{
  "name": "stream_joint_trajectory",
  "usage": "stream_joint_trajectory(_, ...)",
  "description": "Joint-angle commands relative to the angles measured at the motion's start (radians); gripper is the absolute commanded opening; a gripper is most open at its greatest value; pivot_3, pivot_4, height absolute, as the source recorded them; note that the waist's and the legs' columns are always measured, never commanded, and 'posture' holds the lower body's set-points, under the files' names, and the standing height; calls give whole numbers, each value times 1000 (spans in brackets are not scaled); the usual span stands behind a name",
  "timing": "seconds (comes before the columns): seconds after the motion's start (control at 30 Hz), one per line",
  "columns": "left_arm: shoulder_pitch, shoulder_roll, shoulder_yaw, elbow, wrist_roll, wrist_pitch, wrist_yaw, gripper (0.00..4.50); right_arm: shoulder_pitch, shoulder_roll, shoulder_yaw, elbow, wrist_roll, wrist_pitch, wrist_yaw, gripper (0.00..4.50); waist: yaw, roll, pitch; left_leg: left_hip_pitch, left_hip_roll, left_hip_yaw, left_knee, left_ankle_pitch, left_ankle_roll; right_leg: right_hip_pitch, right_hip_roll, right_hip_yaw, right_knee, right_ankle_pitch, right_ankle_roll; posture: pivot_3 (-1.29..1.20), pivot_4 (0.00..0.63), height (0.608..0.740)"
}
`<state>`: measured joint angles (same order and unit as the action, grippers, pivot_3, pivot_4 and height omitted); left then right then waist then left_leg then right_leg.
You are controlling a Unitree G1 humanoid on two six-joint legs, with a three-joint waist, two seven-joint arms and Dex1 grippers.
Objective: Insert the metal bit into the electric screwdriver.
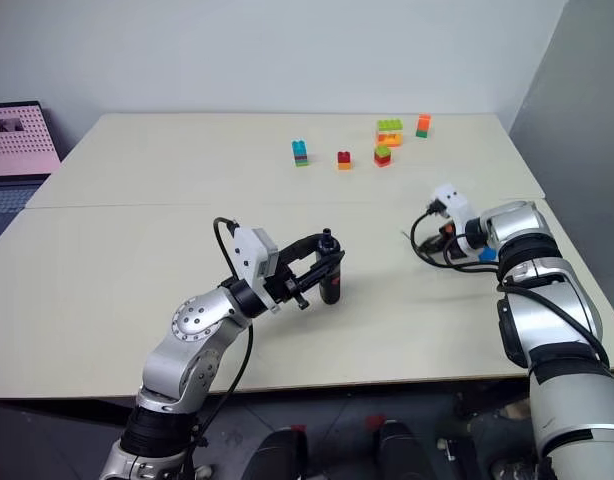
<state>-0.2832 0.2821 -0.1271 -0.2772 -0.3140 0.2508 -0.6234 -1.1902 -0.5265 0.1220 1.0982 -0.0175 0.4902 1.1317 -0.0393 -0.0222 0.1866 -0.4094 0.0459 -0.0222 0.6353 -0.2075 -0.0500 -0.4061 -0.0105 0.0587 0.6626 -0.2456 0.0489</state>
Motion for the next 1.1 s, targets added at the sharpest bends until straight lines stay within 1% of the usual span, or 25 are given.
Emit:
stream_joint_trajectory(0.03,4,8,9,31,12,18,15,1636,126,-9,-129,-368,114,52,-77,0,1,0,0,0,0,0,0,0,0,0,0,0,0,0,0,0,150,740)
stream_joint_trajectory(0.1,-6,-5,15,36,14,22,37,1636,251,27,-194,-652,171,81,-156,0,3,0,0,0,0,0,-1,0,0,0,0,0,0,0,0,0,150,740)
stream_joint_trajectory(0.13,-12,-15,18,40,18,22,53,1636,323,69,-227,-811,191,73,-227,0,5,0,0,0,0,0,-2,0,0,0,0,0,-1,0,0,0,150,740)
stream_joint_trajectory(0.2,-21,-32,24,45,23,22,80,1636,425,139,-251,-1030,203,53,-341,0,3,0,0,0,0,-1,-3,0,0,0,0,0,-1,0,1,0,150,740)
stream_joint_trajectory(0.3,-31,-48,26,49,31,17,110,1636,503,205,-232,-1205,177,13,-457,0,-6,0,0,0,0,0,-5,0,0,-3,1,2,0,0,1,0,150,740)
stream_joint_trajectory(0.43,-36,-69,27,44,36,12,151,1636,544,300,-199,-1367,185,0,-584,0,-10,0,0,1,0,0,-5,0,0,-3,1,3,0,1,1,0,150,740)
stream_joint_trajectory(0.53,-32,-81,27,42,40,8,176,1636,547,353,-189,-1418,203,2,-641,0,-12,0,0,1,0,0,-5,0,0,-3,2,3,0,0,1,0,150,740)
stream_joint_trajectory(0.6,-28,-99,31,42,58,-12,214,1636,542,427,-190,-1440,250,11,-688,0,-12,0,0,1,0,0,-5,0,0,-3,2,3,0,0,0,0,150,740)
stream_joint_trajectory(0.63,-27,-104,33,43,64,-19,226,1636,542,447,-189,-1446,262,12,-705,0,-13,0,0,1,0,0,-5,0,0,-3,2,4,0,0,1,0,150,740)
stream_joint_trajectory(0.83,-20,-140,36,37,93,-63,285,1636,549,511,-143,-1429,285,-18,-753,0,-13,0,0,1,0,1,-5,0,0,-3,2,4,-1,0,1,0,150,740)
stream_joint_trajectory(1.1,-34,-173,23,38,157,-151,338,1635,568,547,-75,-1422,278,-77,-777,0,-13,0,0,-1,0,0,-6,0,0,-4,2,3,-3,0,1,0,150,740)
